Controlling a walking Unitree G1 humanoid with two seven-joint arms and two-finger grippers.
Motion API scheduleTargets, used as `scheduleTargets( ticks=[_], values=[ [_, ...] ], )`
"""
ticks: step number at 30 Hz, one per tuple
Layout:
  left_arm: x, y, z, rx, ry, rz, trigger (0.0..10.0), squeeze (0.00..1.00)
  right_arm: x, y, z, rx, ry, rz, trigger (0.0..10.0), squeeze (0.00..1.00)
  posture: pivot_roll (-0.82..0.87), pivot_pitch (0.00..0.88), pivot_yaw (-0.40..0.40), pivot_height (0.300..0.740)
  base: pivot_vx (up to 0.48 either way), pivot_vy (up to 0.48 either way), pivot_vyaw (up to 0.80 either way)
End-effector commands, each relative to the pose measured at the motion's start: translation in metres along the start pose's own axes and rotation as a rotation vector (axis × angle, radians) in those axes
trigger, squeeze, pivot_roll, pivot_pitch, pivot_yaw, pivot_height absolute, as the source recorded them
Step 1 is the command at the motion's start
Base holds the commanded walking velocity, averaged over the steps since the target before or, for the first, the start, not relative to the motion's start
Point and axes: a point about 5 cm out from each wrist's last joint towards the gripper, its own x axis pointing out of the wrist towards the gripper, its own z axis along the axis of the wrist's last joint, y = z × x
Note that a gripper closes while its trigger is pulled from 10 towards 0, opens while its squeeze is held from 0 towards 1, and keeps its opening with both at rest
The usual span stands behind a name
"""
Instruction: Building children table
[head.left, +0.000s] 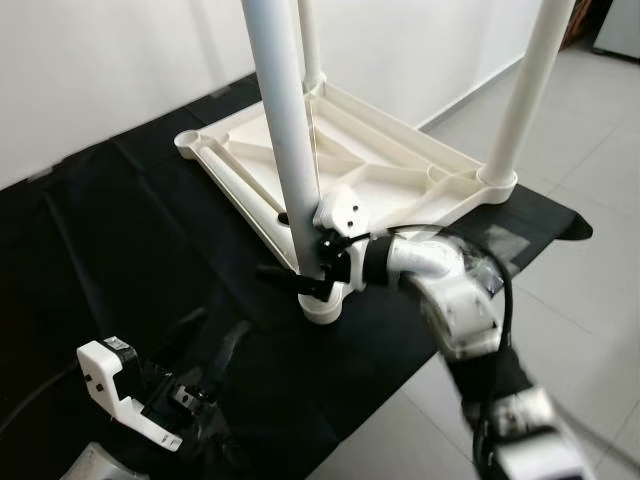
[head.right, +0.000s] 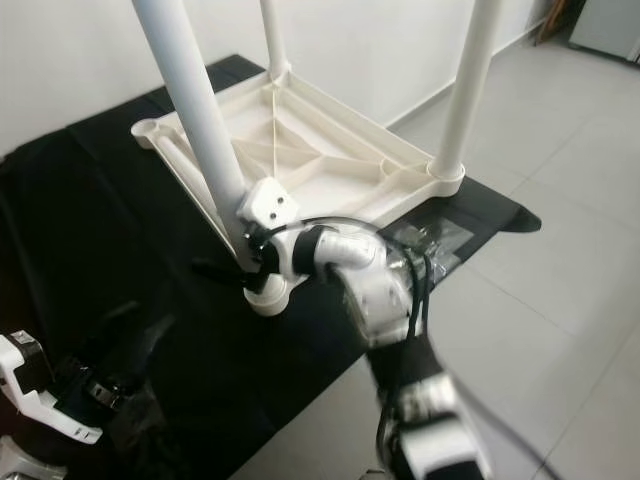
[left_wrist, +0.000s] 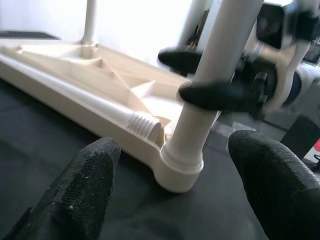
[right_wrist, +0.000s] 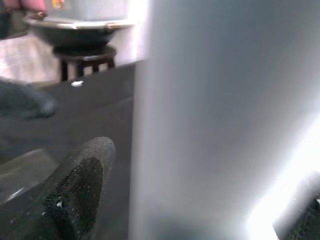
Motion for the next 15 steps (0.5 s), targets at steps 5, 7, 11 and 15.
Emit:
scheduleTargets(
  ticks=[5, 7, 11, 15],
  values=[
    [-0.004, 0.001, 0.001, 0.017, 0.011, 0.017, 10.0, 0.0, 0.006, -0.001, -0.001, 0.027, -0.027, 0.11, 10.0, 0.0, 0.0, 0.187, 0.124, 0.74, 0.0, 0.0, 0.0],
    [-0.004, 0.001, 0.002, 0.018, 0.012, 0.017, 10.0, 0.0, 0.006, -0.002, -0.001, 0.035, -0.03, 0.116, 0.0, 0.0, 0.0, 0.192, 0.128, 0.74, 0.0, 0.0, 0.0],
    [-0.005, 0.001, 0.002, 0.017, 0.016, 0.016, 10.0, 0.0, 0.004, -0.006, -0.002, 0.039, -0.038, 0.078, 0.0, 0.0, -0.01, 0.195, 0.132, 0.74, 0.0, 0.0, 0.0],
    [-0.005, 0.001, 0.003, 0.017, 0.018, 0.015, 10.0, 0.0, 0.002, -0.009, -0.007, 0.049, -0.028, -0.054, 0.0, 0.0, -0.01, 0.196, 0.133, 0.74, 0.0, 0.0, 0.0]
  ],
)
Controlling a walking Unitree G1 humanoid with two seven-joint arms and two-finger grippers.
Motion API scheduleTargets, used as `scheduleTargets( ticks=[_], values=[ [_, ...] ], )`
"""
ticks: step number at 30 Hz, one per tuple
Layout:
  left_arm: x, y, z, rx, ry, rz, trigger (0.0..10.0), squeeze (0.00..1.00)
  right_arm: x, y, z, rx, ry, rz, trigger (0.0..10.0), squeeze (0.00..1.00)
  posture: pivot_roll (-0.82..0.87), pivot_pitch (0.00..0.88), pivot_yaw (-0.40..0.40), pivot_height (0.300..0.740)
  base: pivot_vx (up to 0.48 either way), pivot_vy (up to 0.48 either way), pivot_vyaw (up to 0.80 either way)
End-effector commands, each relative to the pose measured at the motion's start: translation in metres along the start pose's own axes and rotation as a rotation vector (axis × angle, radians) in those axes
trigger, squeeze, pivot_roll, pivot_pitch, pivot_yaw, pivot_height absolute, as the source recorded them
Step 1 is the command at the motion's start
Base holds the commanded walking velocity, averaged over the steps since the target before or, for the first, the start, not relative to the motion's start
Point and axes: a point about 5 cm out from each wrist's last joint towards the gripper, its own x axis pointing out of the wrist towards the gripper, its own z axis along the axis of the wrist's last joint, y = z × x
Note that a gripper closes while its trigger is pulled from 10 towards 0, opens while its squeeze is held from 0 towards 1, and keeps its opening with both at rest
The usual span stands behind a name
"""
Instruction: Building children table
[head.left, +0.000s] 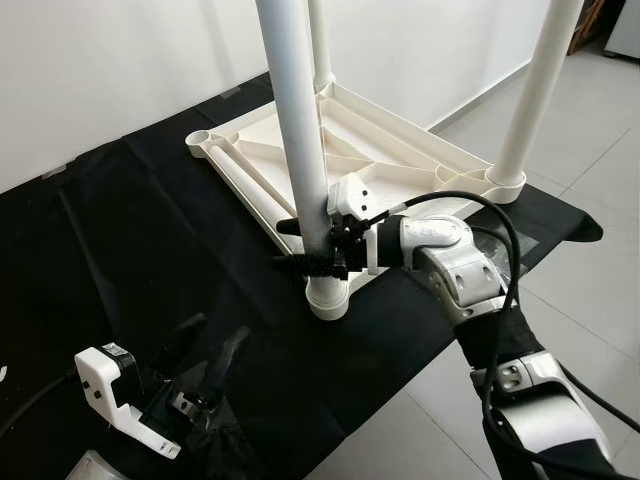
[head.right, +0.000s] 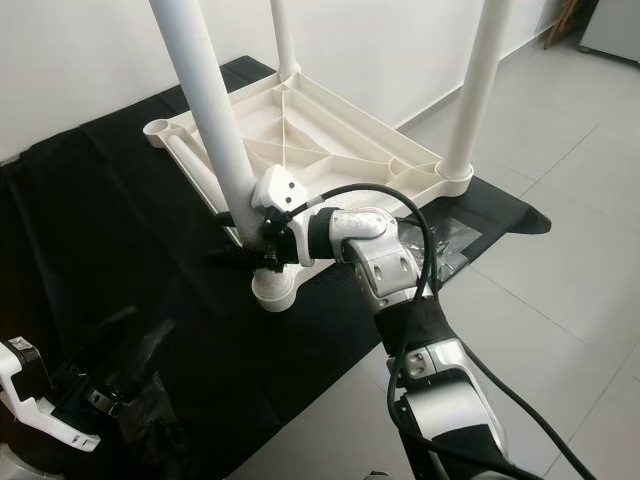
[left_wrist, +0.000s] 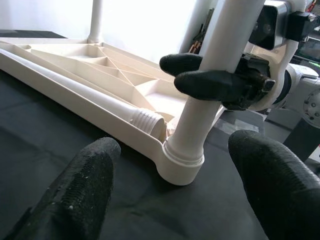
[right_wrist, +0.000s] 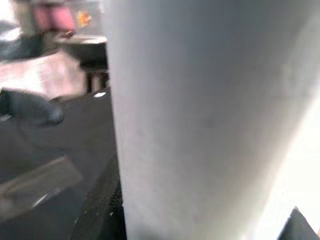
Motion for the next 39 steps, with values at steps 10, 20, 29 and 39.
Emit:
scheduleTargets(
  ticks=[10, 20, 29, 39],
  values=[
    [-0.002, 0.007, 0.002, 0.019, 0.018, 0.018, 10.0, 0.0, -0.003, 0.026, -0.023, 0.083, 0.108, -0.742, 0.0, 0.0, -0.03, 0.194, 0.143, 0.74, 0.0, 0.0, 0.0],
    [0.001, 0.01, -0.001, 0.023, 0.024, 0.013, 10.0, 0.0, 0.004, 0.033, -0.019, 0.08, 0.095, -0.804, 0.0, 0.0, -0.04, 0.164, 0.14, 0.74, 0.0, 0.0, 0.0],
    [-0.001, 0.009, -0.002, 0.023, 0.026, 0.016, 10.0, 0.0, 0.017, 0.046, -0.001, 0.112, -0.02, -0.58, 10.0, 1.0, -0.03, 0.155, 0.139, 0.74, 0.0, 0.0, 0.0],
    [-0.002, 0.006, 0.0, 0.028, 0.026, 0.02, 10.0, 0.0, -0.005, 0.022, 0.003, -0.082, 0.004, -0.199, 10.0, 0.0, 0.01, 0.164, 0.142, 0.74, 0.0, 0.0, 0.0]
  ],
)
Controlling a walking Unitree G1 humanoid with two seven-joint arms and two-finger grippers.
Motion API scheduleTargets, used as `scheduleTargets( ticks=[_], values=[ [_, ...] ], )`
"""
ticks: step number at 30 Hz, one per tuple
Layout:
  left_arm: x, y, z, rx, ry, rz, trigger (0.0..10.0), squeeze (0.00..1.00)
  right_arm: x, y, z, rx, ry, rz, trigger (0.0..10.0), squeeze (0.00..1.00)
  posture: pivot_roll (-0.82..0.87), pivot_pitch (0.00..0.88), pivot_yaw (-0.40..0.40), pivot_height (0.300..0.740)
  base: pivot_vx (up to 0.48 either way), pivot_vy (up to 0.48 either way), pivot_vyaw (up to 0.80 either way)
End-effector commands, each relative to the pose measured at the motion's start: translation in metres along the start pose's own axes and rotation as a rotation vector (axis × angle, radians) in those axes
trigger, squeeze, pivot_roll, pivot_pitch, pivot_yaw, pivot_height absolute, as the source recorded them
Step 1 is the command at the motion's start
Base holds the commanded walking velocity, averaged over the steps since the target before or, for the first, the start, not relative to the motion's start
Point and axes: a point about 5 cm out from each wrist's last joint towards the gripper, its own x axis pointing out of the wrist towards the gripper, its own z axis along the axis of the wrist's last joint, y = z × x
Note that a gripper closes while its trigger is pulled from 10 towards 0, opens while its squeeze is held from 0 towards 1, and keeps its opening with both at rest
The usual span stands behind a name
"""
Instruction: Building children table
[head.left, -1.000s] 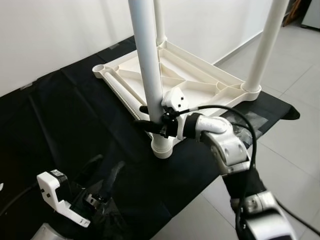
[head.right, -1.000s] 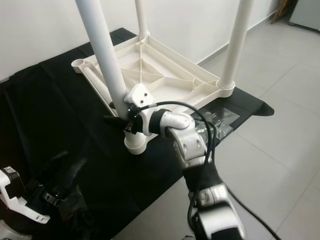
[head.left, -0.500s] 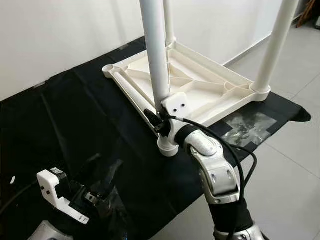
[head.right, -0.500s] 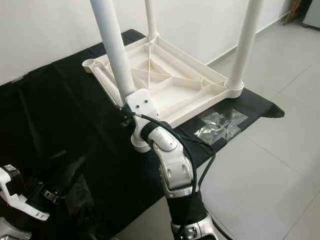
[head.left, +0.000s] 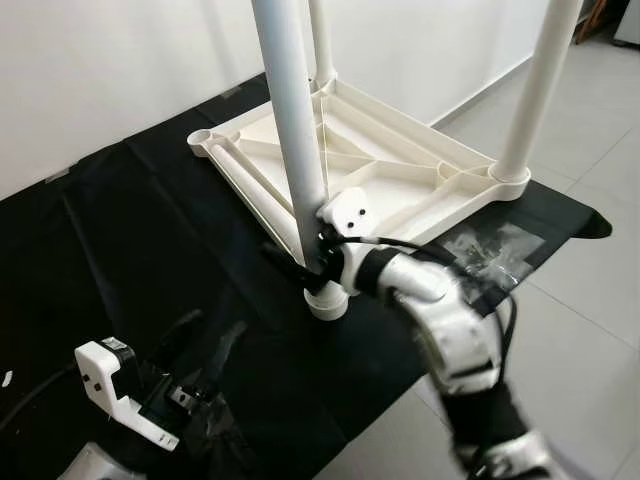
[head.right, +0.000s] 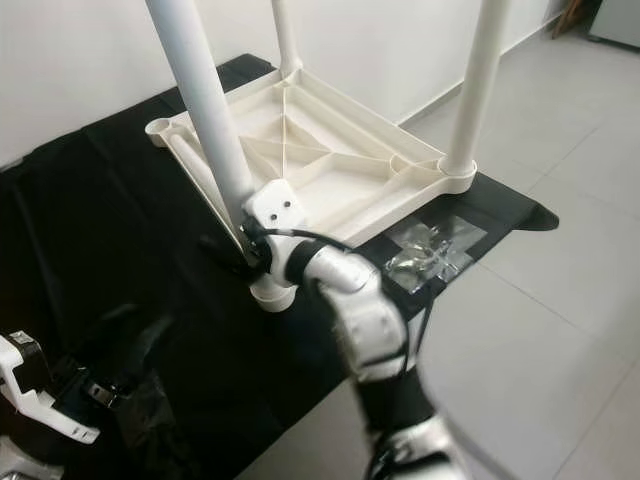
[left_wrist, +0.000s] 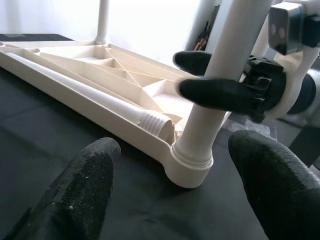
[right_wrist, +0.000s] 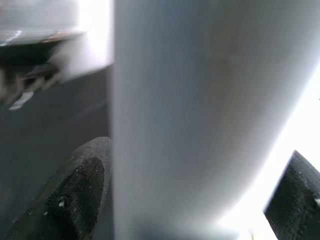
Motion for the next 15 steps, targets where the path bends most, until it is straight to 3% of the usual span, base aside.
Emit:
scheduleTargets(
  ticks=[1, 3, 8, 15],
  values=[
    [-0.004, 0.0, 0.0, 0.021, 0.022, 0.013, 10.0, 0.0, 0.003, 0.003, -0.002, -0.007, -0.021, 0.111, 10.0, 0.0, 0.01, 0.165, 0.141, 0.74, 0.0, 0.0, 0.0],
    [-0.004, 0.0, 0.0, 0.021, 0.022, 0.013, 10.0, 0.0, 0.003, 0.003, -0.002, -0.007, -0.021, 0.111, 10.0, 0.0, 0.01, 0.165, 0.141, 0.74, 0.0, 0.0, 0.0],
    [-0.006, -0.002, 0.001, 0.023, 0.021, 0.015, 10.0, 0.0, -0.007, -0.017, 0.0, -0.015, 0.012, 0.305, 10.0, 0.0, 0.03, 0.177, 0.142, 0.74, 0.0, 0.0, 0.0],
    [-0.007, -0.003, 0.002, 0.023, 0.023, 0.016, 10.0, 0.0, -0.011, -0.029, 0.0, 0.001, 0.009, 0.347, 10.0, 0.0, 0.03, 0.18, 0.141, 0.74, 0.0, 0.0, 0.0]
  ],
)
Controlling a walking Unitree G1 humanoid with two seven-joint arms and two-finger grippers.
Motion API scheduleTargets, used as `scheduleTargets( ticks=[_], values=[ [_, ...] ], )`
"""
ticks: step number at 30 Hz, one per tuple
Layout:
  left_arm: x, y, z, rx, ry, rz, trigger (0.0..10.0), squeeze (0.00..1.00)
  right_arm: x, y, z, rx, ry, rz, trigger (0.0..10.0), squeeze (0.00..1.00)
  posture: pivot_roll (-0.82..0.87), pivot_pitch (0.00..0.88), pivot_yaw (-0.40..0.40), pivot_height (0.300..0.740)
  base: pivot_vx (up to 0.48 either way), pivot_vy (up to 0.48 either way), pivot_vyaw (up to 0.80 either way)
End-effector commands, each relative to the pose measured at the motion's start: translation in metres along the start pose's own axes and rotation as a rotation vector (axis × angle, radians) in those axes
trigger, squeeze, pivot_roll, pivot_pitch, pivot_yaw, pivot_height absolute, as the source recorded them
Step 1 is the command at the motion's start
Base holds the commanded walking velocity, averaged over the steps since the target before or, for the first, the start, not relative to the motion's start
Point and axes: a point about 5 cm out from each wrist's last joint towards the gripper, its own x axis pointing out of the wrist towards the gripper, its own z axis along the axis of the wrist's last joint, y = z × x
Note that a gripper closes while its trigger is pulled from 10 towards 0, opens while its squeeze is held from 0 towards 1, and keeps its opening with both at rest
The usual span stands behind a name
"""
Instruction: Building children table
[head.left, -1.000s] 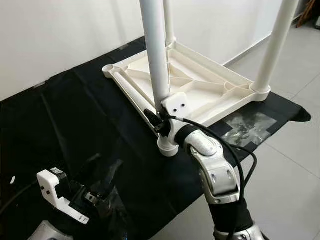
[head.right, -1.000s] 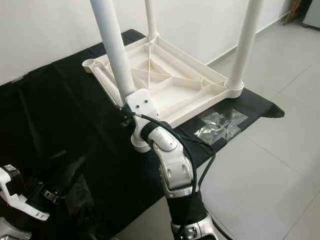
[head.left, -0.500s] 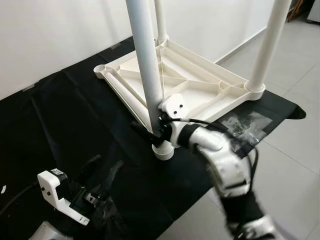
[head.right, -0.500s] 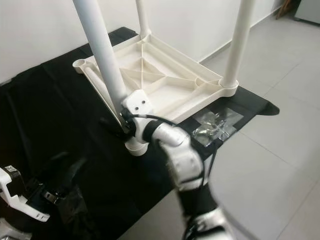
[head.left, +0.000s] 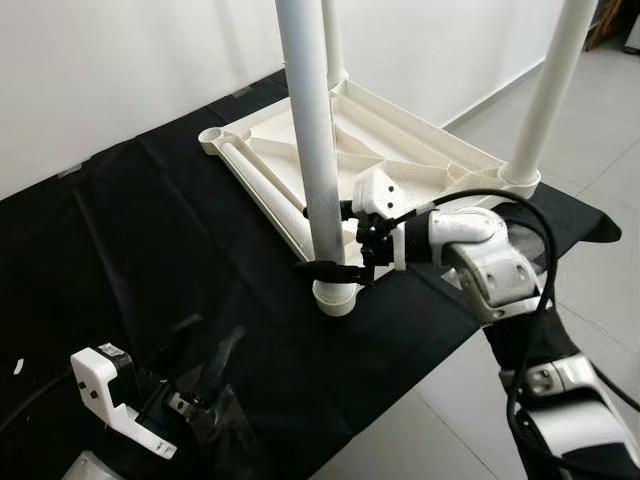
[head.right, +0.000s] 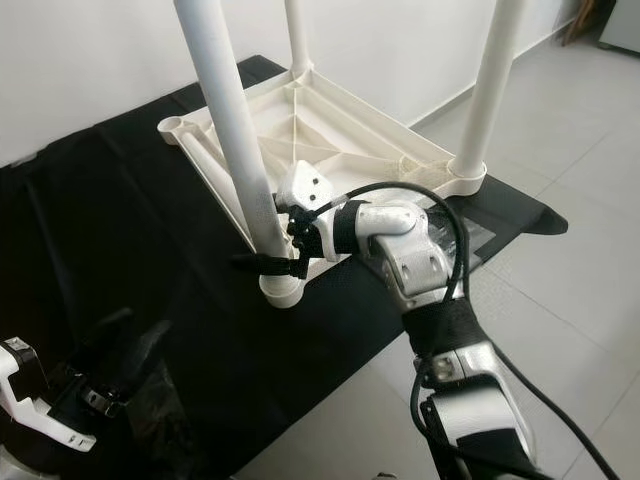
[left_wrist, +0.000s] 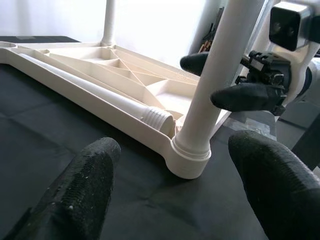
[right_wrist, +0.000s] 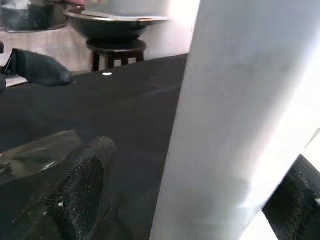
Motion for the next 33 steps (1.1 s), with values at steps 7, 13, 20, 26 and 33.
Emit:
scheduleTargets(
  ticks=[7, 13, 20, 26, 33],
  values=[
    [-0.004, 0.0, 0.0, 0.019, 0.025, 0.01, 10.0, 0.0, -0.006, -0.009, 0.002, -0.01, -0.017, 0.088, 0.0, 0.0, 0.03, 0.186, 0.142, 0.74, 0.0, 0.0, 0.0],
    [-0.004, 0.0, 0.001, 0.016, 0.025, 0.008, 10.0, 0.0, -0.008, -0.013, -0.003, -0.017, 0.019, 0.006, 0.0, 0.0, 0.01, 0.194, 0.14, 0.74, 0.0, 0.0, 0.0],
    [-0.004, 0.003, 0.001, 0.015, 0.024, 0.009, 10.0, 0.0, 0.011, -0.005, -0.022, 0.084, 0.083, -0.441, 0.0, 0.0, -0.01, 0.205, 0.146, 0.74, 0.0, 0.0, 0.0],
    [-0.001, 0.01, 0.001, 0.011, 0.037, -0.003, 10.0, 0.0, 0.04, 0.055, -0.034, 0.227, 0.111, -0.806, 0.0, 0.0, -0.03, 0.199, 0.19, 0.74, 0.0, 0.0, 0.0],
    [0.0, 0.012, 0.0, 0.015, 0.047, -0.011, 10.0, 0.0, 0.046, 0.048, -0.029, 0.206, 0.073, -0.768, 0.8, 0.0, -0.02, 0.189, 0.193, 0.74, 0.0, 0.0, 0.0]
  ],
)
